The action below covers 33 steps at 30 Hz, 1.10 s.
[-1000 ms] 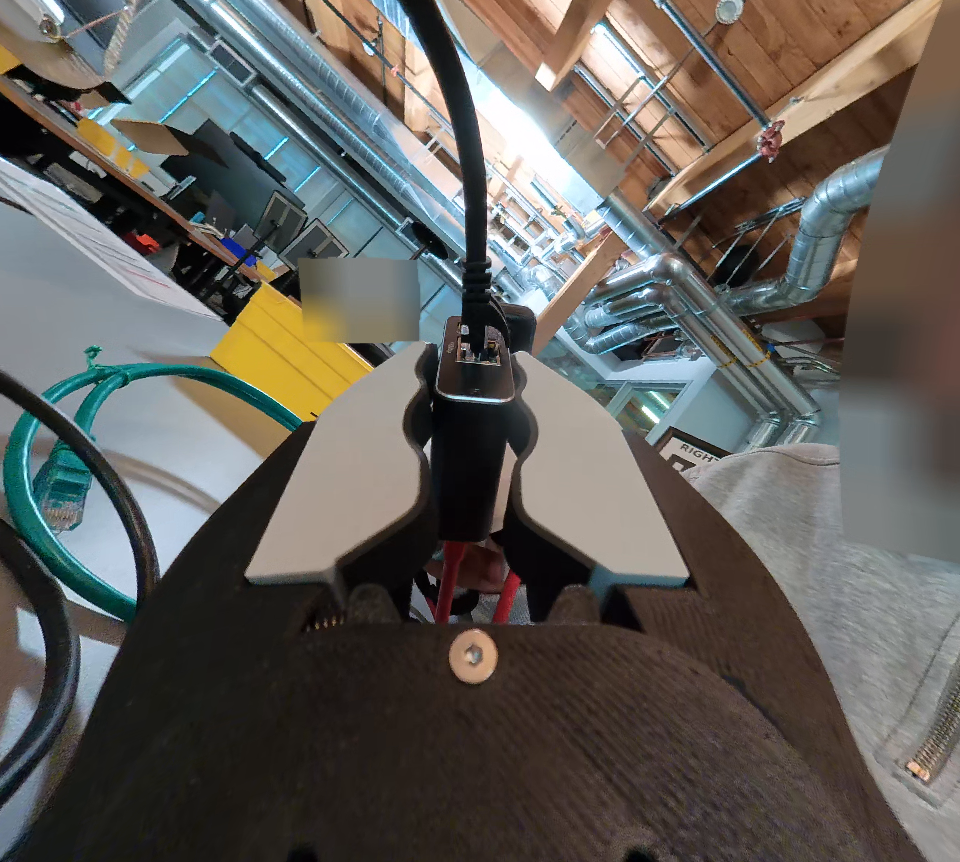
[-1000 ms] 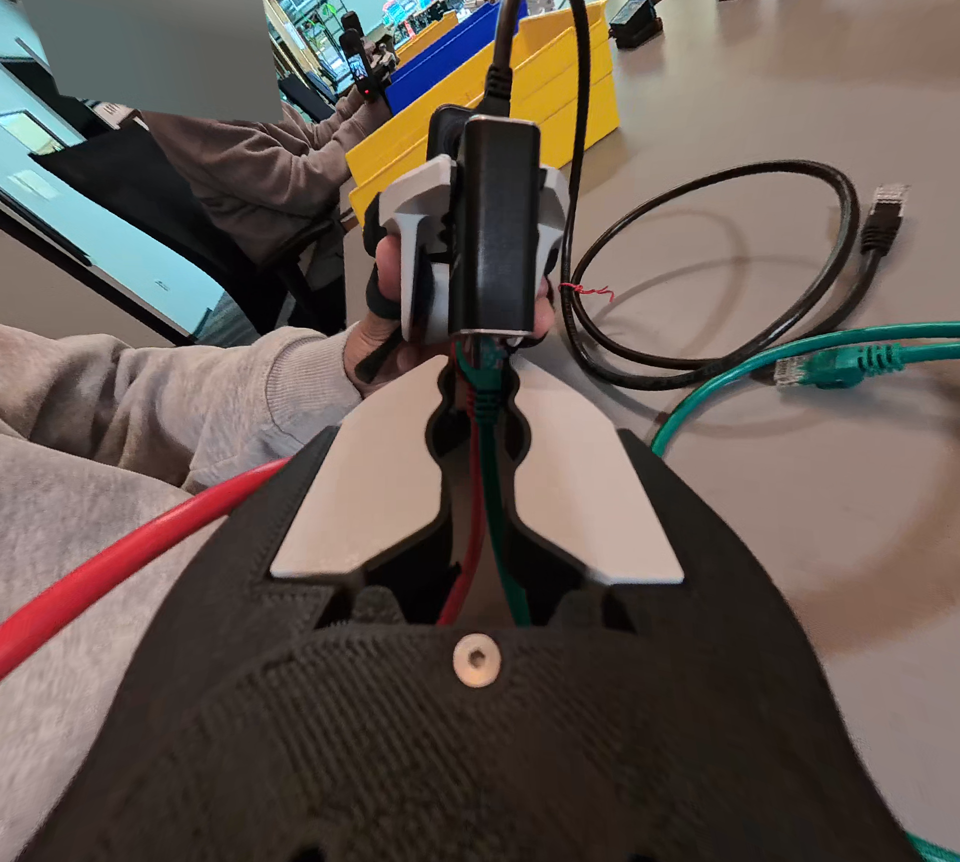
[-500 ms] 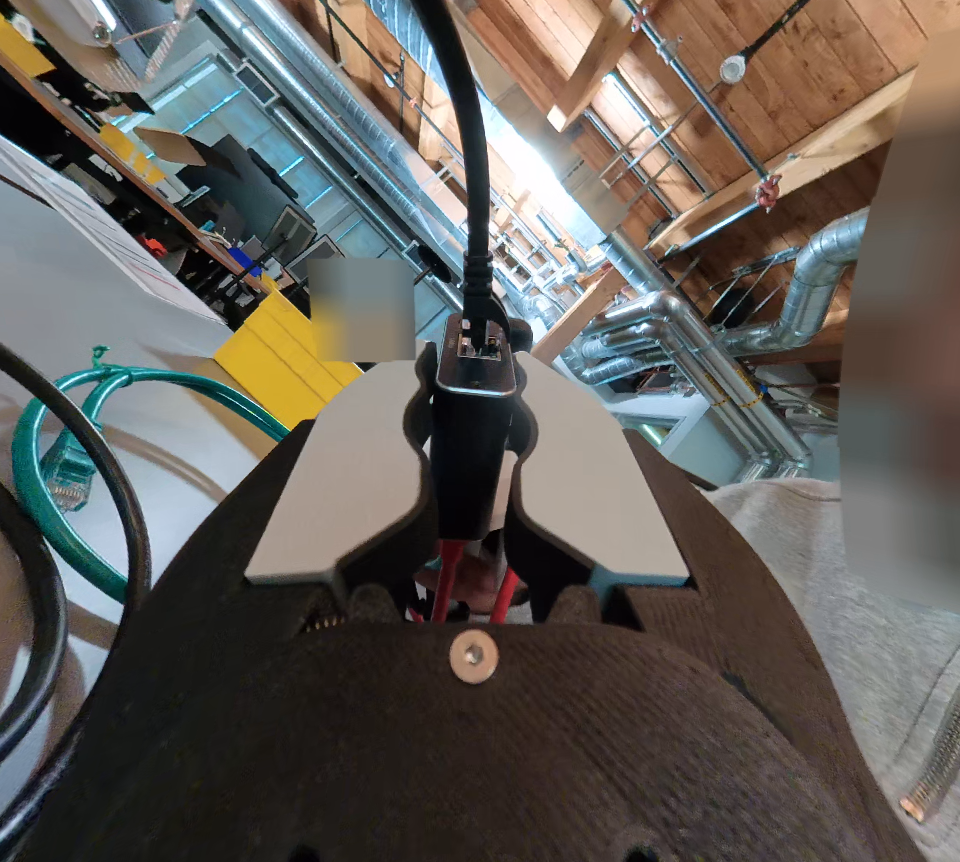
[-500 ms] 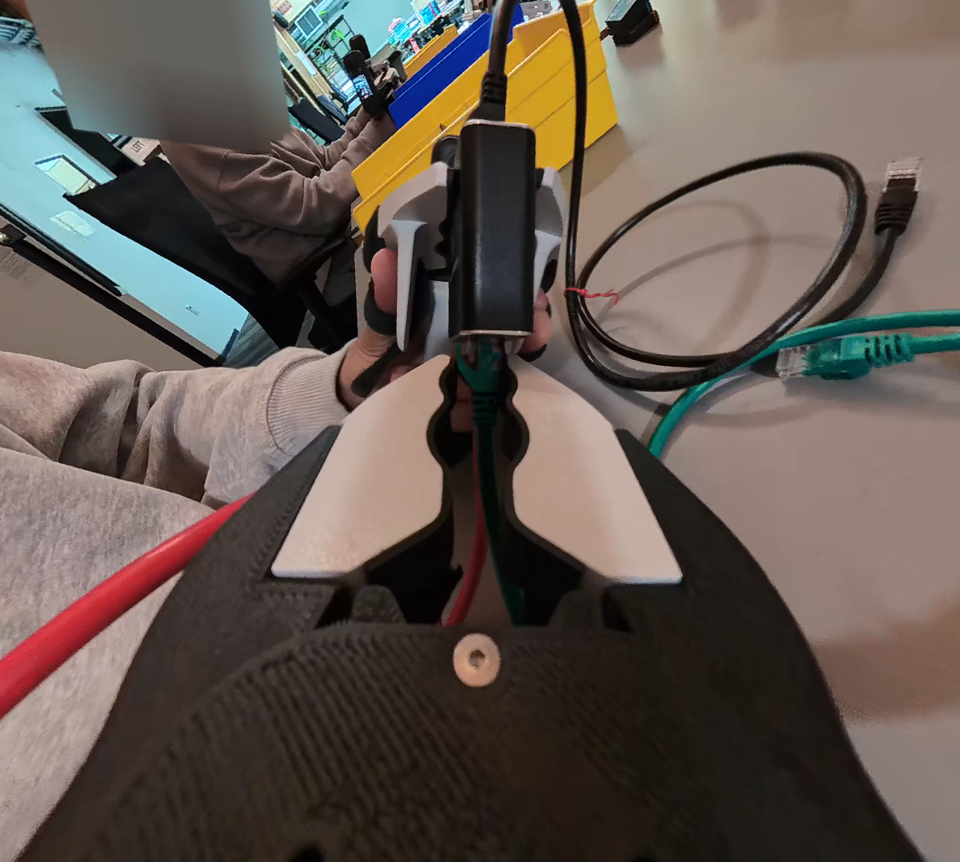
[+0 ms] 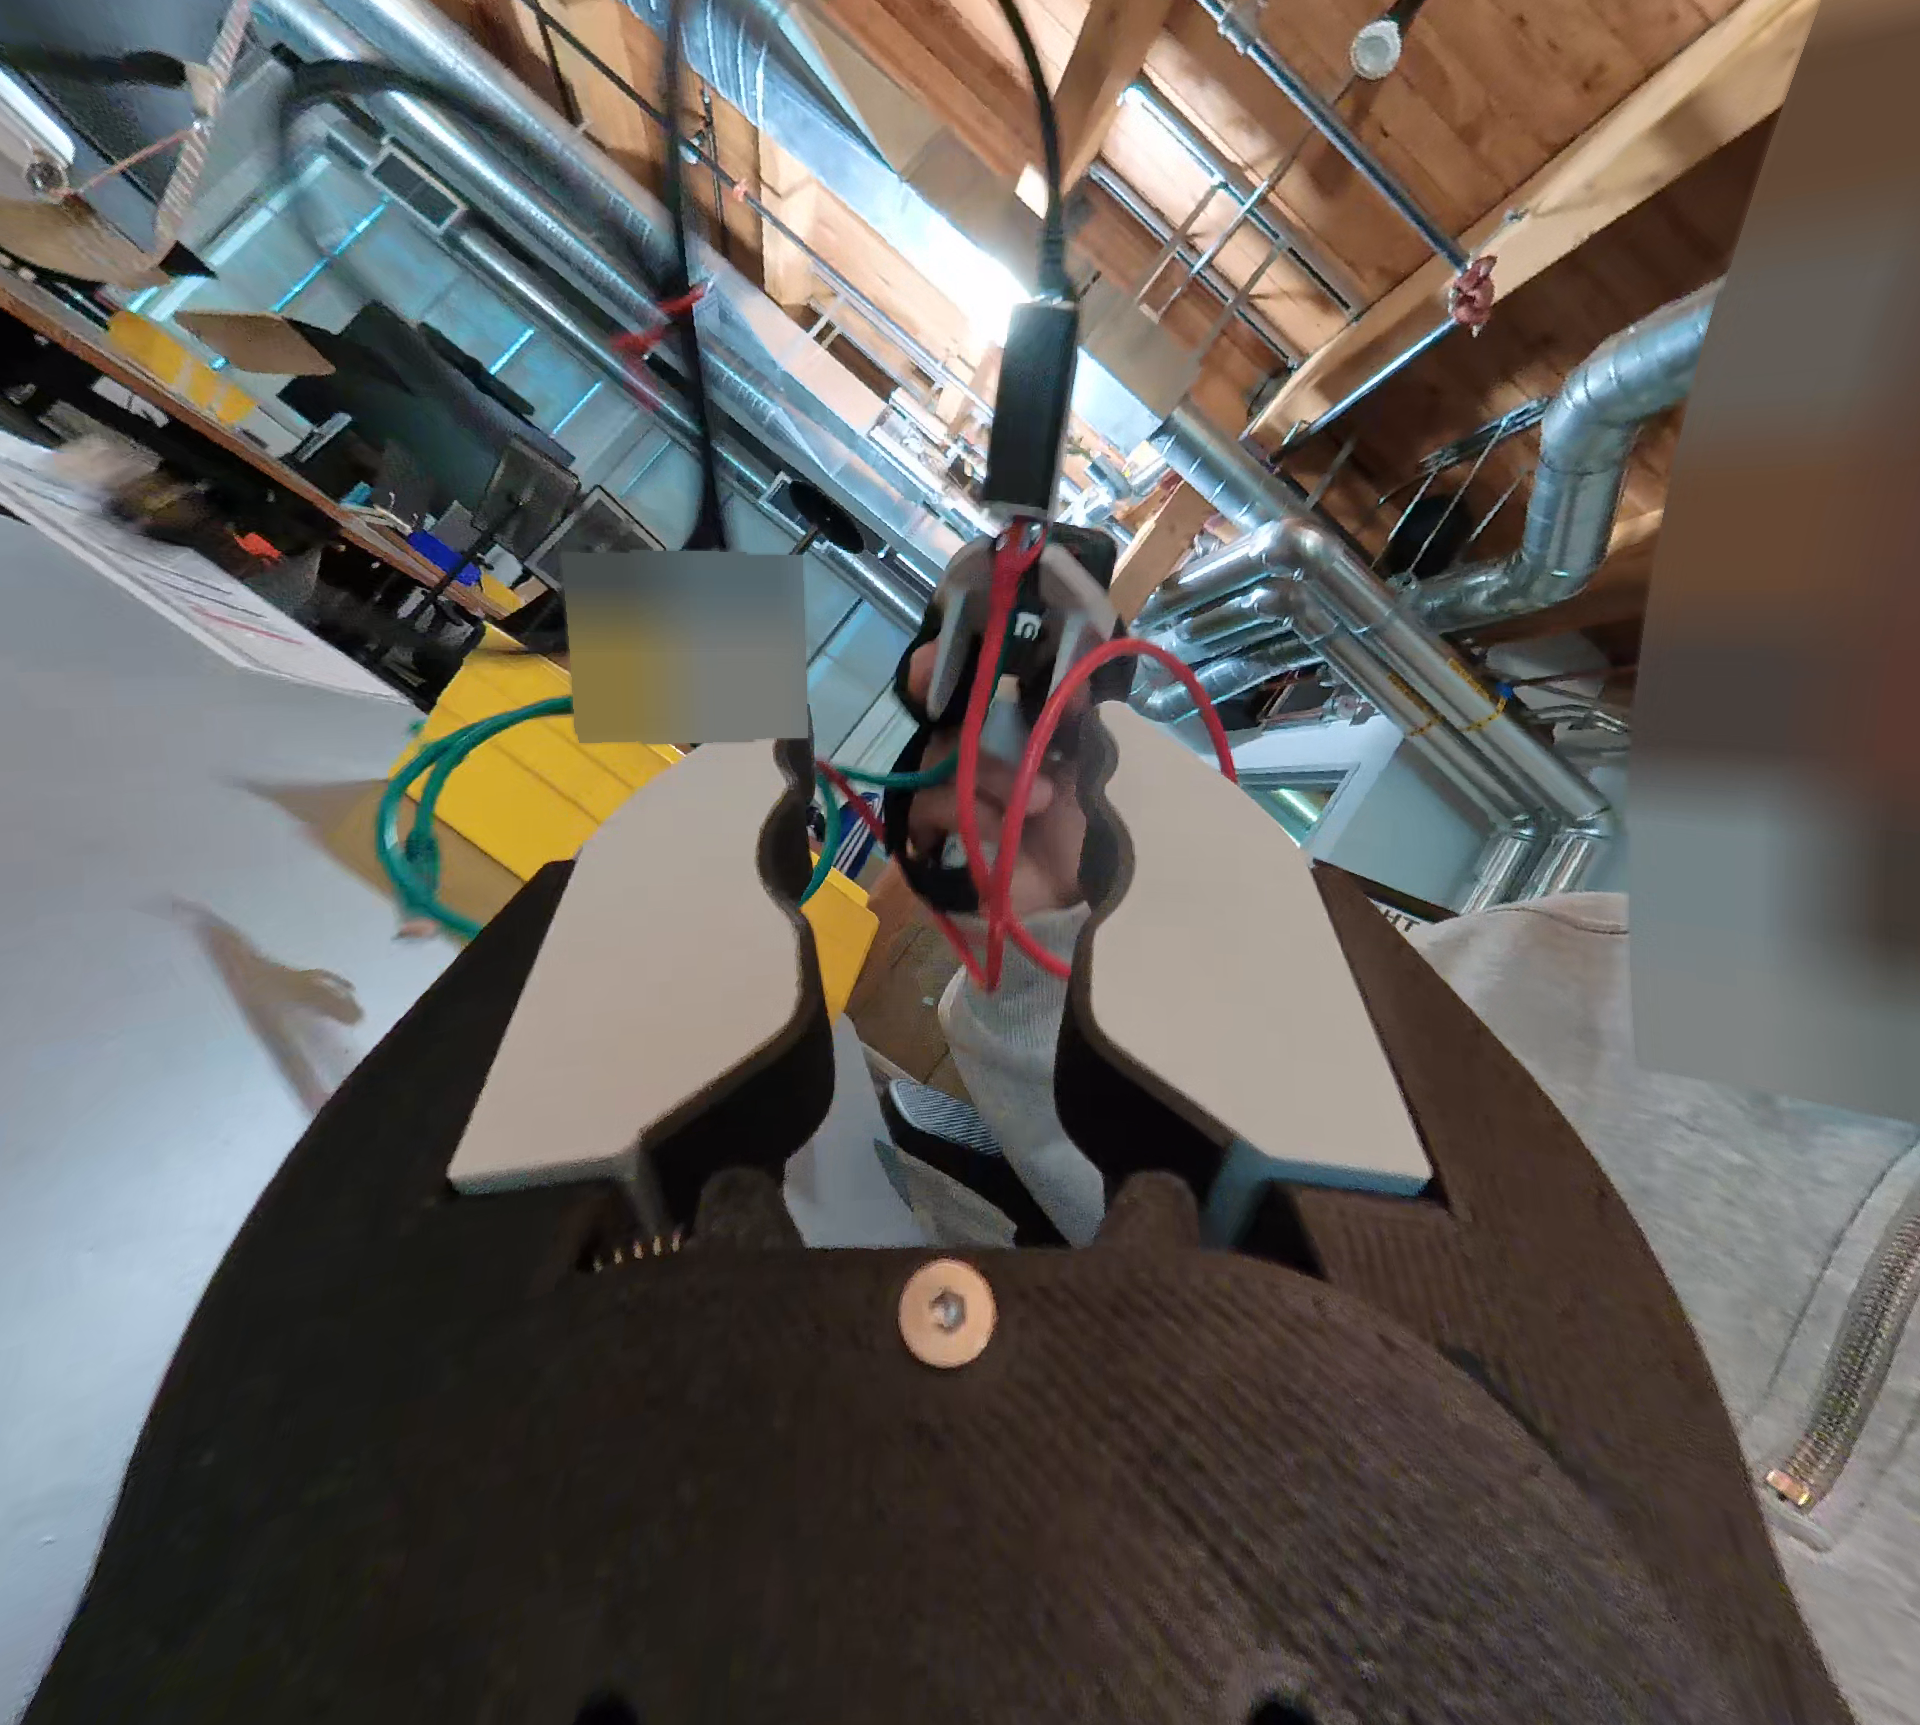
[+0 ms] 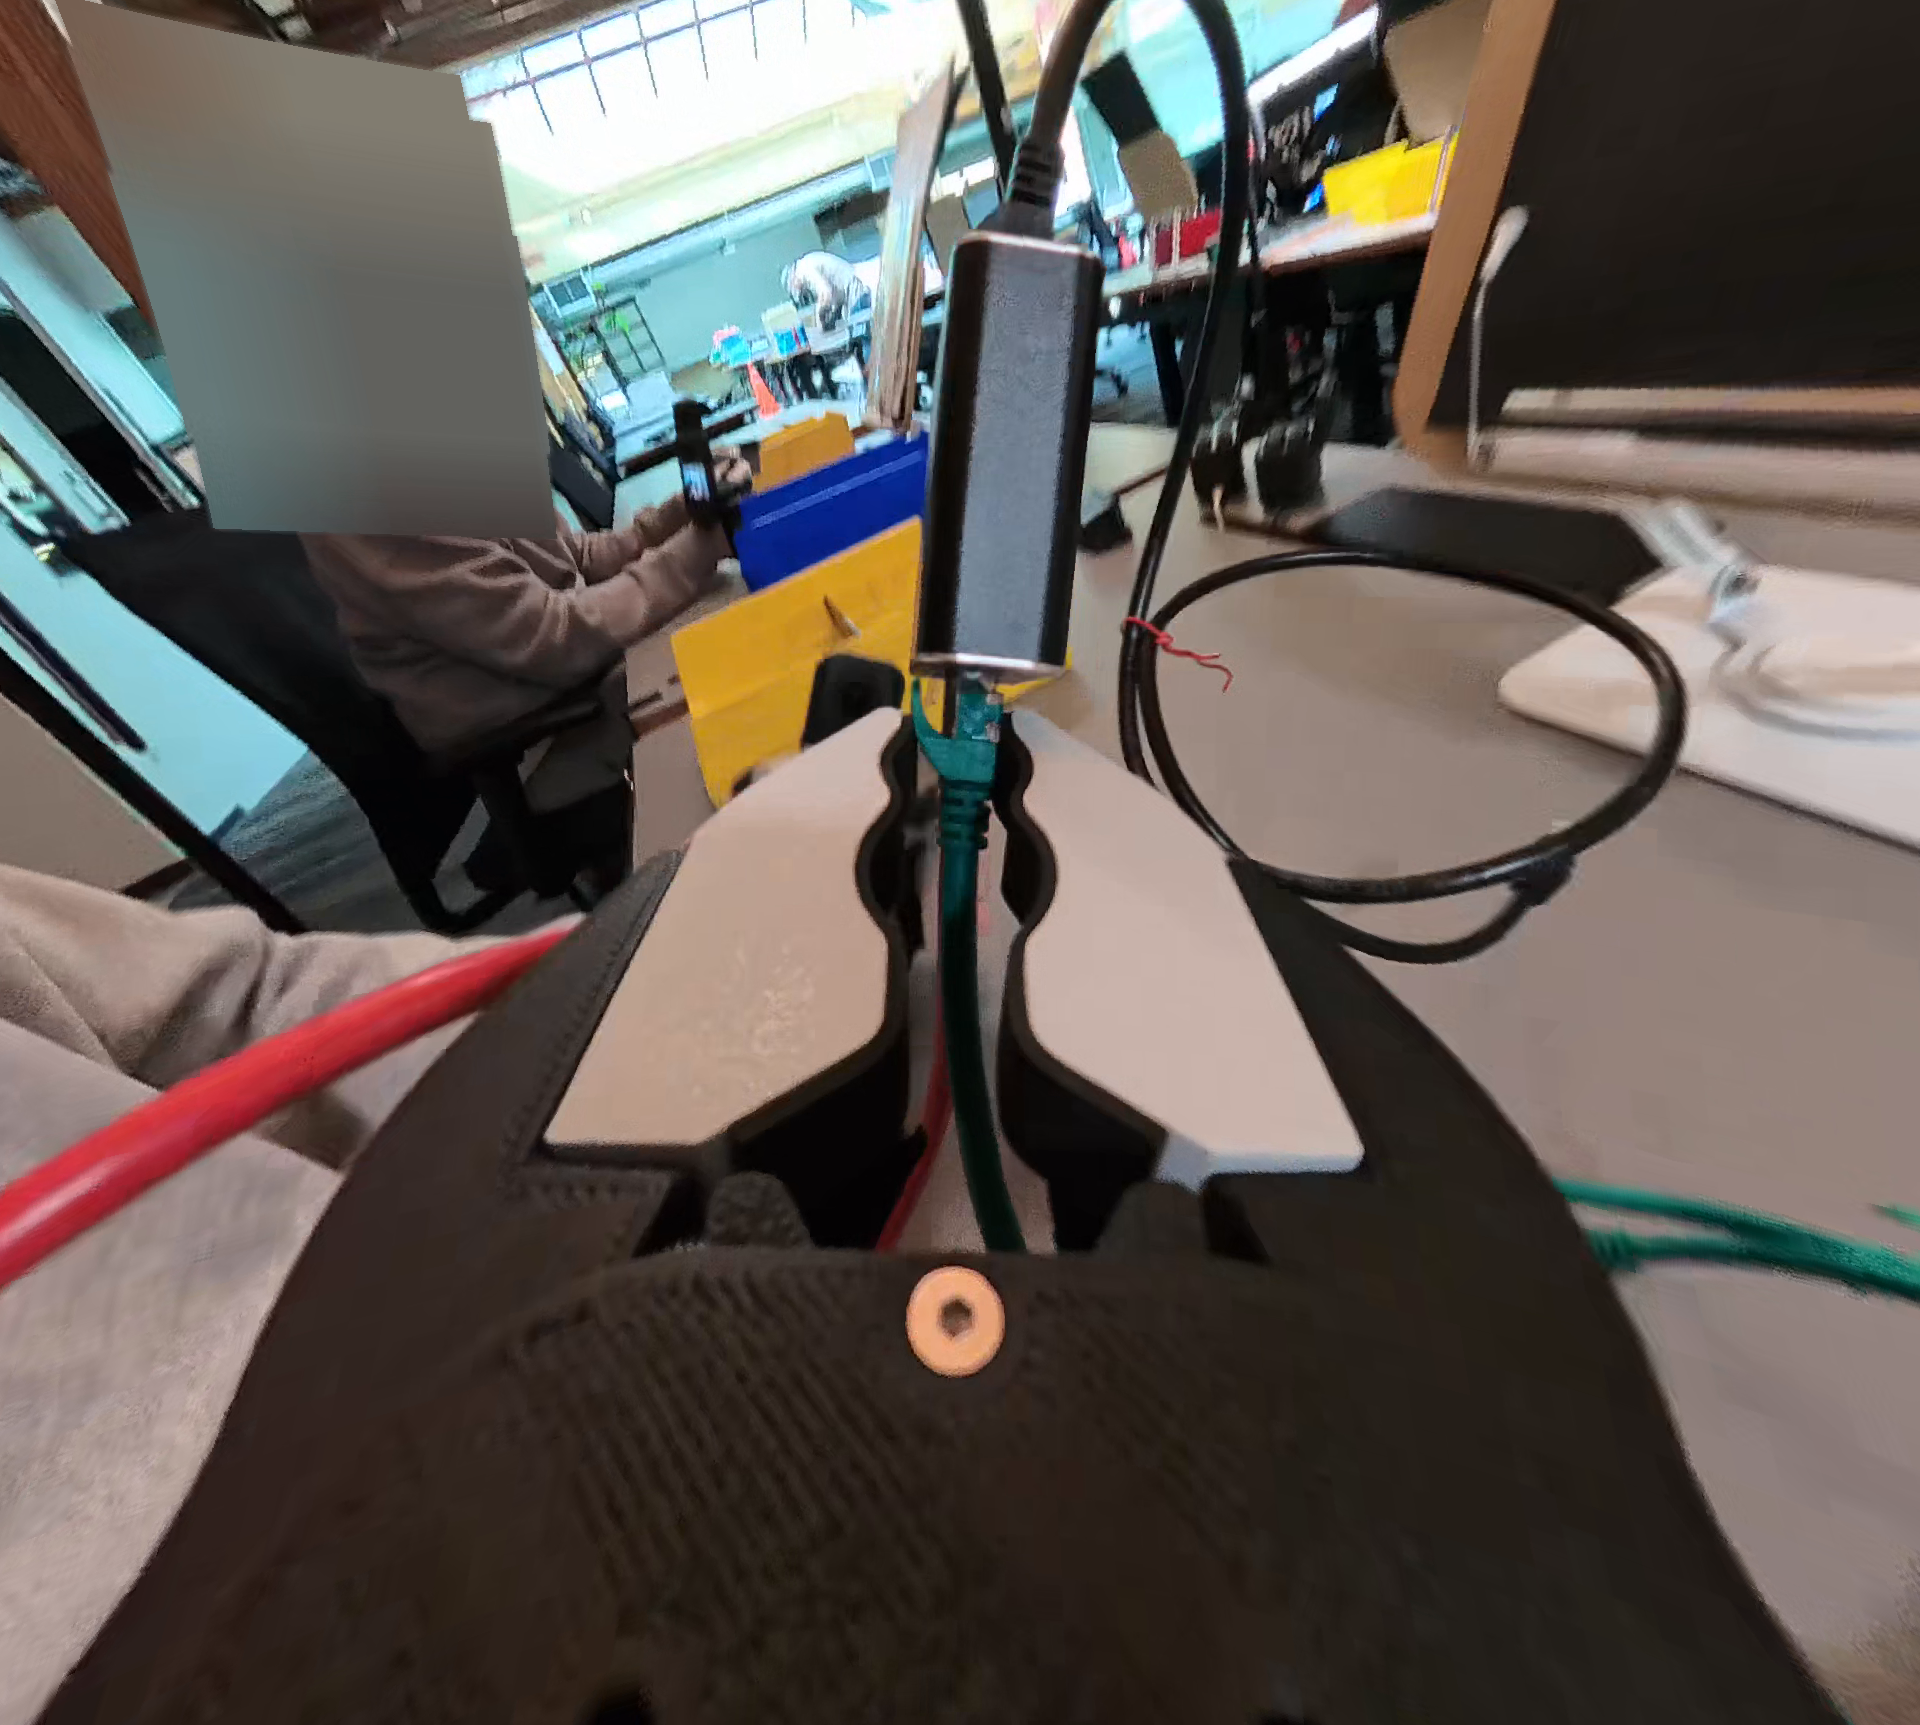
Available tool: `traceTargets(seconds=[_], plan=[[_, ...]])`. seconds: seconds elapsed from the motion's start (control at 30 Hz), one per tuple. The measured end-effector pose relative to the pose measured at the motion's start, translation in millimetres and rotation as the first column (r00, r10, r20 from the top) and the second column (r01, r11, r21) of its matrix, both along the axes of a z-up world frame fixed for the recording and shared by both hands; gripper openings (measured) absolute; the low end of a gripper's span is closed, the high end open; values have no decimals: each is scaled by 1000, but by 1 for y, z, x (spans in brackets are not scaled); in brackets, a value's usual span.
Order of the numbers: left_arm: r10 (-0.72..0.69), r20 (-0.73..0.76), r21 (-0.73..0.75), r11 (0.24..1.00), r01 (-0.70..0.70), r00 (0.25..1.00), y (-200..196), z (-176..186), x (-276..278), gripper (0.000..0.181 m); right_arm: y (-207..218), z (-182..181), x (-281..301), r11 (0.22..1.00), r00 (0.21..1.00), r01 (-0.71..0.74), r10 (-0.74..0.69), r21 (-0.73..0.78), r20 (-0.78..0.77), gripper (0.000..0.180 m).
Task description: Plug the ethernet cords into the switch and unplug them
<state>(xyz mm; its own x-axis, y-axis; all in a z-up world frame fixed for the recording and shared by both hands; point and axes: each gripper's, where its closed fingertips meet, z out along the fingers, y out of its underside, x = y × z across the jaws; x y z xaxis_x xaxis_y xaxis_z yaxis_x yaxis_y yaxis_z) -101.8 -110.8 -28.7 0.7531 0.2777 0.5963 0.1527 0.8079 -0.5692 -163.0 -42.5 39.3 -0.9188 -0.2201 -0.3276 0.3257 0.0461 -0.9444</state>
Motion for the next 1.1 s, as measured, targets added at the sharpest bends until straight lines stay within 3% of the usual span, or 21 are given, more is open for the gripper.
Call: traceTargets(seconds=[0.13, 0.27, 0.43, 0.6, 0.9, 1.1], plan=[[-16, 17, 55, 998, 15, 1000, -2, -3, -2, 48, 35, 61, -20, 992, 994, 86, -92, -95, -60, 14], [-18, 18, 38, 999, 17, 1000, 3, -3, 0, 47, 89, 115, -45, 970, 985, 170, -174, -172, -9, 14], [-37, 27, 22, 999, 36, 999, 13, -4, -1, 46, 162, 137, -90, 946, 961, 278, -273, -165, 53, 14], [-53, 40, 30, 998, 52, 998, 18, -7, -3, 46, 204, 92, -134, 938, 934, 340, -328, -66, 141, 14], [-72, 42, 16, 997, 72, 996, 30, -9, -3, 41, 222, -4, -197, 922, 853, 387, -345, -31, 392, 14], [-91, 52, 30, 996, 89, 995, 28, -12, -4, 41, 227, -77, -221, 891, 765, 422, -448, 165, 463, 15]])
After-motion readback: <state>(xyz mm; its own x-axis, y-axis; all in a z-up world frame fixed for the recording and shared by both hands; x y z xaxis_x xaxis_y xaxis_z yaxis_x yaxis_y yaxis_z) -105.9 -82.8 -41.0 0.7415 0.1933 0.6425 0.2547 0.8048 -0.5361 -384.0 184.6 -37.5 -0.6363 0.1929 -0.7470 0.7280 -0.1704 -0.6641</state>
